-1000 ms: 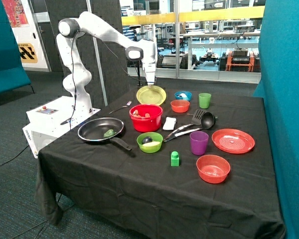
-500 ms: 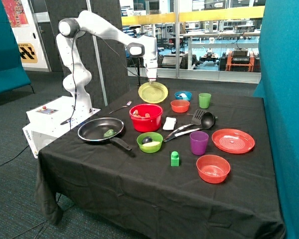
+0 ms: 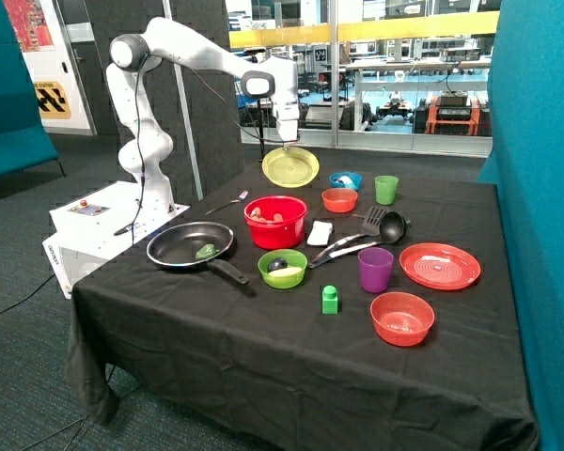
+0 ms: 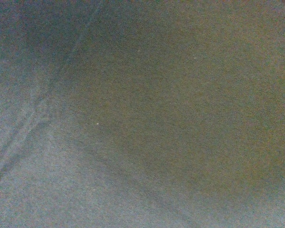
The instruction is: Hide the teddy bear in the red bowl
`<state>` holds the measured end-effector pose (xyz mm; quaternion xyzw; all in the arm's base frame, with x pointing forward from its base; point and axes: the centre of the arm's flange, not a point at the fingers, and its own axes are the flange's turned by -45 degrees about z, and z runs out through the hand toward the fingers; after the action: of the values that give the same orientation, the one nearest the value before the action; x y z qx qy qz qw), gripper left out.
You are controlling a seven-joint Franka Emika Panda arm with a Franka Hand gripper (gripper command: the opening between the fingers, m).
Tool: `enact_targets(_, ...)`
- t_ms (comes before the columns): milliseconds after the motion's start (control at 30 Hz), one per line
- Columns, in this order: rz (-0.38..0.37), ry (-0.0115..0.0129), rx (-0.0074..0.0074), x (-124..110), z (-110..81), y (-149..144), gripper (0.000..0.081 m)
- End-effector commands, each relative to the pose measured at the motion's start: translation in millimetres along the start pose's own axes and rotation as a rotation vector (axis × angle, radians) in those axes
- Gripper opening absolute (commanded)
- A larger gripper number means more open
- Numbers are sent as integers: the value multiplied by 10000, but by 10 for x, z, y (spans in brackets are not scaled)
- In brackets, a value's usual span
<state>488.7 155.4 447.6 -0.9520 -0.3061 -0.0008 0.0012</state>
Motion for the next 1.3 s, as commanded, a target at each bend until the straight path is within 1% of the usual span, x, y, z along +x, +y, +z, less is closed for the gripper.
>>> enact_targets(0, -53, -22, -19, -9, -160, 209, 0)
enact_targets(167, 65, -22, -19, -49, -247, 386, 0)
enact_targets(233, 72, -22, -19, -56, -259, 412, 0)
enact_targets(400, 410, -22, -20, -119, -294, 624, 0)
enact_targets(467, 434, -22, -20, -149, -300, 700, 0)
enact_targets(567, 801, -21, -20, -201, -291, 818, 0)
enact_targets(600, 777, -21, -20, -224, -282, 862, 0)
enact_targets(633, 1011, -21, -20, -245, -273, 903, 0)
enact_targets(733, 1002, -21, -20, -299, -248, 1001, 0)
enact_targets(767, 1232, -21, -21, -327, -231, 1053, 0)
enact_targets(800, 1199, -21, -20, -345, -221, 1081, 0)
enact_targets(967, 1579, -20, -21, -456, -170, 1245, 0)
enact_targets(1000, 1461, -21, -21, -468, -168, 1256, 0)
enact_targets(1133, 1657, -20, -21, -532, -161, 1321, 0)
enact_targets(1267, 1680, -20, -21, -567, -183, 1365, 0)
